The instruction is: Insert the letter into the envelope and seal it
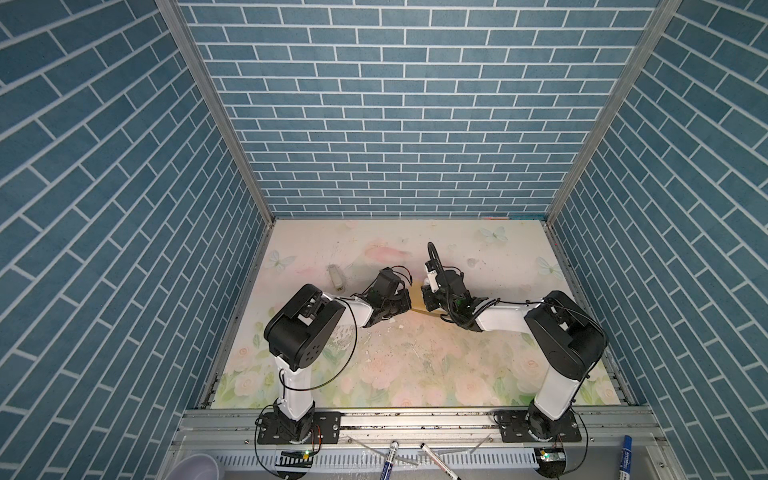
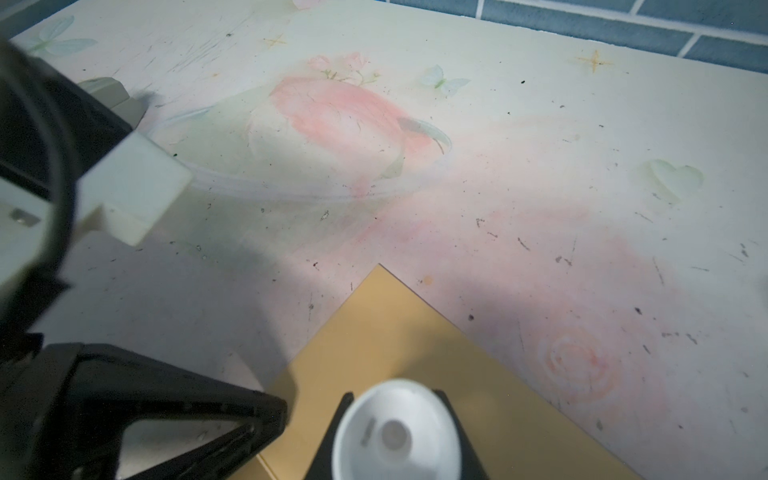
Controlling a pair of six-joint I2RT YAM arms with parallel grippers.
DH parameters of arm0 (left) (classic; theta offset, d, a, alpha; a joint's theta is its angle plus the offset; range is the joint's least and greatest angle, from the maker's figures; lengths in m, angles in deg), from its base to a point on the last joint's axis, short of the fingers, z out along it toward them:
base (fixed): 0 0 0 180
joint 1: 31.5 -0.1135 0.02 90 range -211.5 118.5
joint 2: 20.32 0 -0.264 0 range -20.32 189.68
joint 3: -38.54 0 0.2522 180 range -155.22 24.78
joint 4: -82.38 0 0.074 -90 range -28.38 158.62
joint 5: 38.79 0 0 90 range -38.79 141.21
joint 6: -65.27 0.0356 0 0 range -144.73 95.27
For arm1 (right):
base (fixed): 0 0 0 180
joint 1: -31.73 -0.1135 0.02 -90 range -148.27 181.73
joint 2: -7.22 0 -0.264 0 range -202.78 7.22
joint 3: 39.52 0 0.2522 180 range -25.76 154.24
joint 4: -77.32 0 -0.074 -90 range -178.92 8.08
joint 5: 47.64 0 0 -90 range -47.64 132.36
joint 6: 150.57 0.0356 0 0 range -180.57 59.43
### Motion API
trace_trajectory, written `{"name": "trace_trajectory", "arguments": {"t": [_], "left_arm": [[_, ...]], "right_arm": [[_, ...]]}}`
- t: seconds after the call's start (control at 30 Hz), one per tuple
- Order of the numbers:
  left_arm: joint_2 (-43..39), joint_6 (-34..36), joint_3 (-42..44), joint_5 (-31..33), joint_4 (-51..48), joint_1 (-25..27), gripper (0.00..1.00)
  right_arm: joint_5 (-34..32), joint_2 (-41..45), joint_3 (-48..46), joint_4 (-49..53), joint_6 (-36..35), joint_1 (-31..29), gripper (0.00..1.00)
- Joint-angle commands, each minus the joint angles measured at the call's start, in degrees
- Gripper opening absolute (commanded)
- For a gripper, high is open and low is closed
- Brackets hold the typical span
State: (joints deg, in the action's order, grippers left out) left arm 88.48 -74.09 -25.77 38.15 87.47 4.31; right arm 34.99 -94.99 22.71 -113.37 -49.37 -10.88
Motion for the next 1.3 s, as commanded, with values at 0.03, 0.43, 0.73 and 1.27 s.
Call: {"name": "trace_trajectory", "arguments": {"t": [0.03,0.43,0.73,1.27], "left_arm": [[5.0,0.1,2.9,1.6,-10.6,0.3,0.00],[5.4,-0.1,2.8,1.7,-10.6,0.3,0.00],[5.6,0.0,2.7,1.6,-10.6,0.2,0.00],[5.8,-0.1,2.8,1.7,-10.5,0.2,0.00]], "right_arm": [[-1.5,0.0,0.0,3.9,-2.6,-0.5,0.00],[-4.6,5.0,-5.3,7.0,-3.0,-0.3,0.00],[-4.8,7.0,-8.1,8.9,-1.9,-0.3,0.00],[-4.3,11.3,-12.4,13.4,0.1,-0.3,0.00]]}}
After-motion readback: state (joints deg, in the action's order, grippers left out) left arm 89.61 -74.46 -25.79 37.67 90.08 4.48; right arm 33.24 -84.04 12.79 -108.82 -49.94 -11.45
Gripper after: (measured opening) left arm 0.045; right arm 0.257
